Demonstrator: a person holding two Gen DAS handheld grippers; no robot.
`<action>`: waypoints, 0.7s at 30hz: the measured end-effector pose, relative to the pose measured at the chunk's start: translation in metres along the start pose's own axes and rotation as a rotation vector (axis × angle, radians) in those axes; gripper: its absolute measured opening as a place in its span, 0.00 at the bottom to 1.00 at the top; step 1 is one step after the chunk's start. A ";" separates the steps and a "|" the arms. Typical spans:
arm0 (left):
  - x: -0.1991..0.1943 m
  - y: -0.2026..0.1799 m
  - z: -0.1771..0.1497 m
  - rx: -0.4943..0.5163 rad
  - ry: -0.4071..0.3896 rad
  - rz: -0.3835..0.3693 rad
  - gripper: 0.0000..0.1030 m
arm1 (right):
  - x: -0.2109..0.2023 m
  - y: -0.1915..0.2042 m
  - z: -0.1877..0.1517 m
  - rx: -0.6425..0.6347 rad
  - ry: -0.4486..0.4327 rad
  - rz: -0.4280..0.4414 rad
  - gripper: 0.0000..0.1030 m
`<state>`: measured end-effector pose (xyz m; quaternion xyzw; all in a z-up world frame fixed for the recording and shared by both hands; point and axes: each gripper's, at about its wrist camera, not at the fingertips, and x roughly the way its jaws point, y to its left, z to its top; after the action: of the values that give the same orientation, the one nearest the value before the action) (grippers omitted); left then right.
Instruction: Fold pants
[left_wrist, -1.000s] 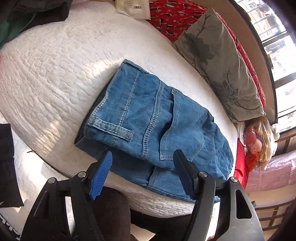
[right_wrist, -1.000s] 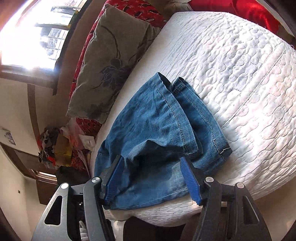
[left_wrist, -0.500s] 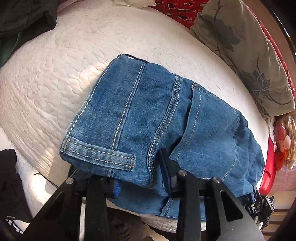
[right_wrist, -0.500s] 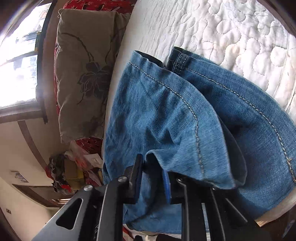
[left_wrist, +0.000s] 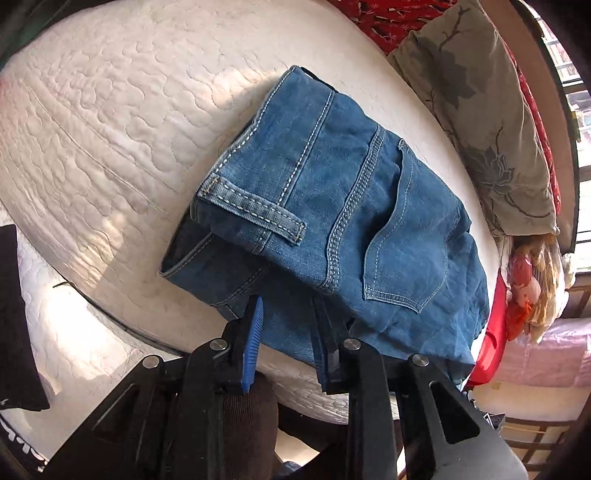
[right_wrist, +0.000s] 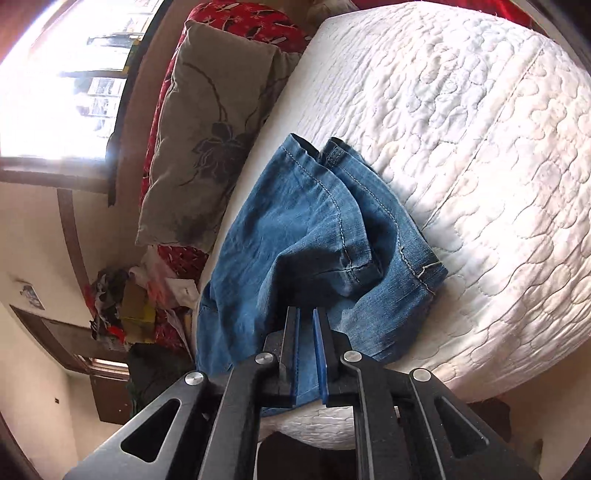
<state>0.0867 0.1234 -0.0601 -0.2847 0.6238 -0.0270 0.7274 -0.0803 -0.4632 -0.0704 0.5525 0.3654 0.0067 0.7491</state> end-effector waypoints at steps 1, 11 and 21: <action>-0.003 -0.004 -0.001 0.007 -0.017 0.001 0.22 | 0.001 0.001 0.002 0.003 -0.017 -0.014 0.24; -0.009 -0.024 -0.003 0.025 -0.051 -0.028 0.45 | 0.017 0.077 0.010 -0.636 -0.039 -0.448 0.58; 0.025 -0.049 0.023 0.005 -0.023 0.074 0.44 | 0.059 0.068 0.009 -0.852 0.059 -0.576 0.31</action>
<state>0.1288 0.0814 -0.0595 -0.2599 0.6257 0.0018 0.7355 -0.0053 -0.4200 -0.0445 0.0750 0.4885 -0.0361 0.8686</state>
